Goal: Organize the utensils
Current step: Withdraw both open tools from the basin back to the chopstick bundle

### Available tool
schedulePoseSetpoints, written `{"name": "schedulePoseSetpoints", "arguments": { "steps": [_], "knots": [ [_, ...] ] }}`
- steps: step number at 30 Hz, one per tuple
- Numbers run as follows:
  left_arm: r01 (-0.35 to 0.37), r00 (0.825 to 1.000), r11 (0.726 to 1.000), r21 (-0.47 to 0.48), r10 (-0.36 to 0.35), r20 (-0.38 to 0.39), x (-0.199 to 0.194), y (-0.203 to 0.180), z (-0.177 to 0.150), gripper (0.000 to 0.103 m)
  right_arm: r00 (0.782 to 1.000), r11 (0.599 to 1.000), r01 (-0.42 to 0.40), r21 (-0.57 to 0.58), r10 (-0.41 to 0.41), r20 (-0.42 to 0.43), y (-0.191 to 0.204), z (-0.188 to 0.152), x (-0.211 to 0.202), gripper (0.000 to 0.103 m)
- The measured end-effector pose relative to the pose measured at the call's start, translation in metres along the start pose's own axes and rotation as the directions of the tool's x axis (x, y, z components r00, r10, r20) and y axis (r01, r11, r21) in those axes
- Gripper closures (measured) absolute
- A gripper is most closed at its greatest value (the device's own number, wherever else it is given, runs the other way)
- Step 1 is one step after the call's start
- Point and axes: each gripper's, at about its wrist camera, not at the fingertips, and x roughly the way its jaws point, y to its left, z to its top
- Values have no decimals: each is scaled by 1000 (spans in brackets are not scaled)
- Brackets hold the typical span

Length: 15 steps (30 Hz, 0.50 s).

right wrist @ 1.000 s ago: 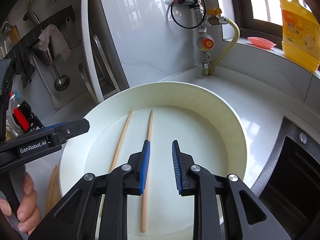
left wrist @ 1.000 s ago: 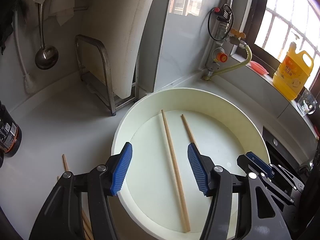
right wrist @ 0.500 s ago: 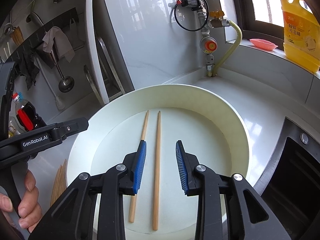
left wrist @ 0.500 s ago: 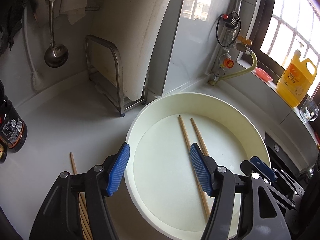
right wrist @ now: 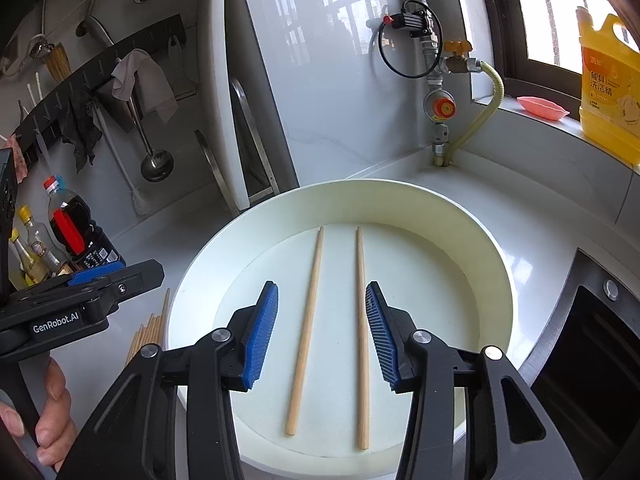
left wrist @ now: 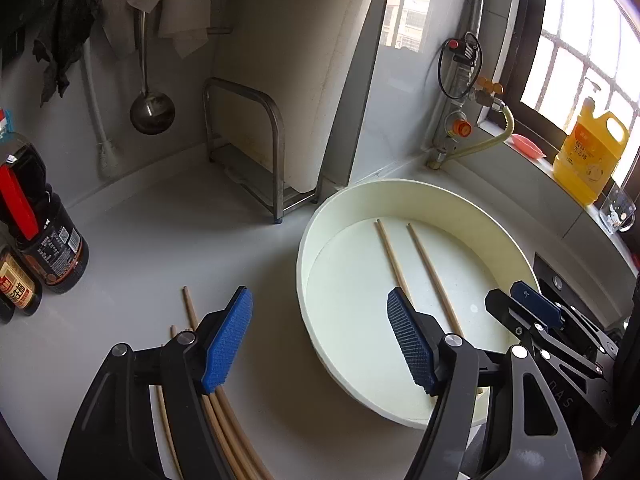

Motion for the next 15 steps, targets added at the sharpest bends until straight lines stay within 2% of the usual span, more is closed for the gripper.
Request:
{"name": "schedulePoseSetpoints", "arguments": {
  "steps": [6,15],
  "knots": [
    [-43,999,999,-26,44,2,-22,24,-15,31,999,998,-32,-50,32,1,26,-4,-6,56],
    [-106,994,990,-89,106,-5,-59,78,-55,26,994,987,-109,-115,107,-25,68,-19,-11,50]
  ]
}}
